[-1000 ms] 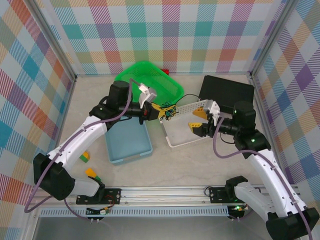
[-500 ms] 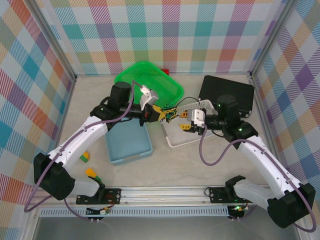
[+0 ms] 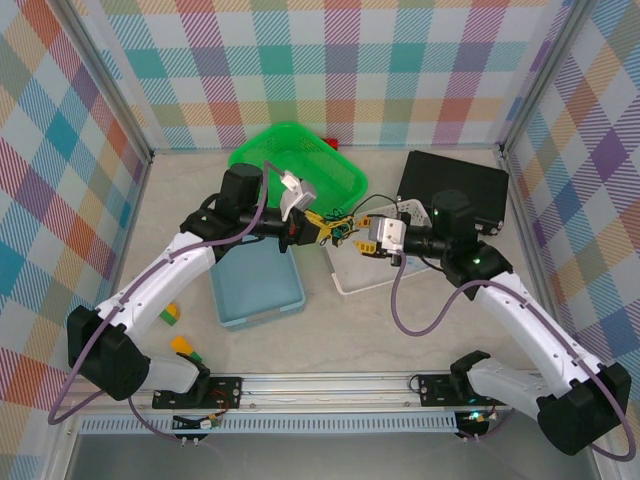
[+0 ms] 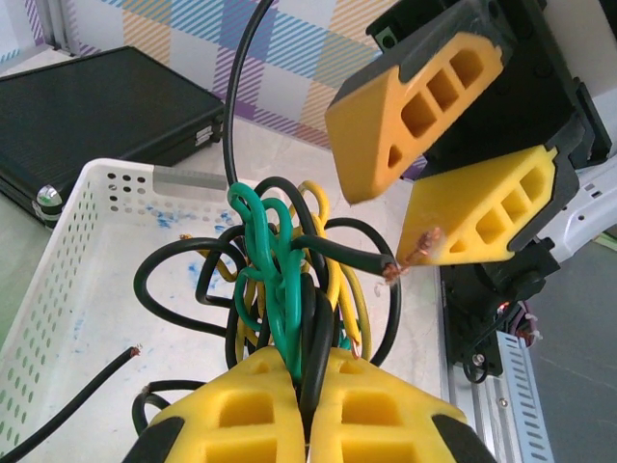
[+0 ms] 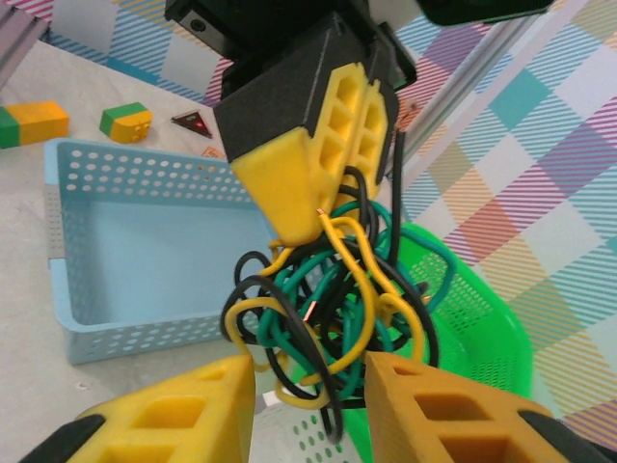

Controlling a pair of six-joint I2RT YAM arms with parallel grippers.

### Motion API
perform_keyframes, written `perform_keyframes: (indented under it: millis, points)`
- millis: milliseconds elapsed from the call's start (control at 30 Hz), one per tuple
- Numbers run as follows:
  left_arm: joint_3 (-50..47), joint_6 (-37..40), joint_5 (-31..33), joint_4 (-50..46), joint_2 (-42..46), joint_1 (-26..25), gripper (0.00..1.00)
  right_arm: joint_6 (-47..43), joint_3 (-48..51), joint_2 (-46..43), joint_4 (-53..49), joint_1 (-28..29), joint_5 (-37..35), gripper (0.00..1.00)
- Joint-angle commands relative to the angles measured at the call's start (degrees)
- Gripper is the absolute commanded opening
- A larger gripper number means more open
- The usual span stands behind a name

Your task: Untangle the cables

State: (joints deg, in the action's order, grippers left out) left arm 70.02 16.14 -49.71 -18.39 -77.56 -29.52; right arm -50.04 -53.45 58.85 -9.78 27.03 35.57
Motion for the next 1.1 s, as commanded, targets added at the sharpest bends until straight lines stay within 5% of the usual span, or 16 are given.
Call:
perform_keyframes:
  millis: [0, 467, 600, 767, 867, 1067]
  points:
    - [0.8, 1.35, -2.54, -0.37, 1.09, -0.61, 0.0, -1.55, 0.68, -0.69, 2.03, 0.31, -0.25, 0.36]
    - [1.02, 0.41, -2.85, 0.56, 1.74, -0.63, 0.0, -6.04, -0.35, 2.59, -3.66, 1.76, -0.84, 0.24]
    - [1.08, -0.14, -2.02, 1.17, 1.89, -0.67, 0.0, -4.96, 1.37, 0.62, -1.85, 1.89, -2.1, 0.11]
    - [0.83, -2.43, -1.49, 2.01, 1.55, -0.2, 0.0, -4.68, 2.46, -1.92, -3.87, 1.74, -4.72, 0.12]
    - [0.13, -4.09, -1.69, 5.05, 1.51, -0.02, 0.0, -3.79, 3.17, -3.05, -4.1, 1.24, -4.59, 0.01]
    - [-0.21, -5.22, -1.18, 5.68, 1.44, 1.38, 0.0, 0.78, 4.91, -5.22, -2.67, -1.24, -4.09, 0.0]
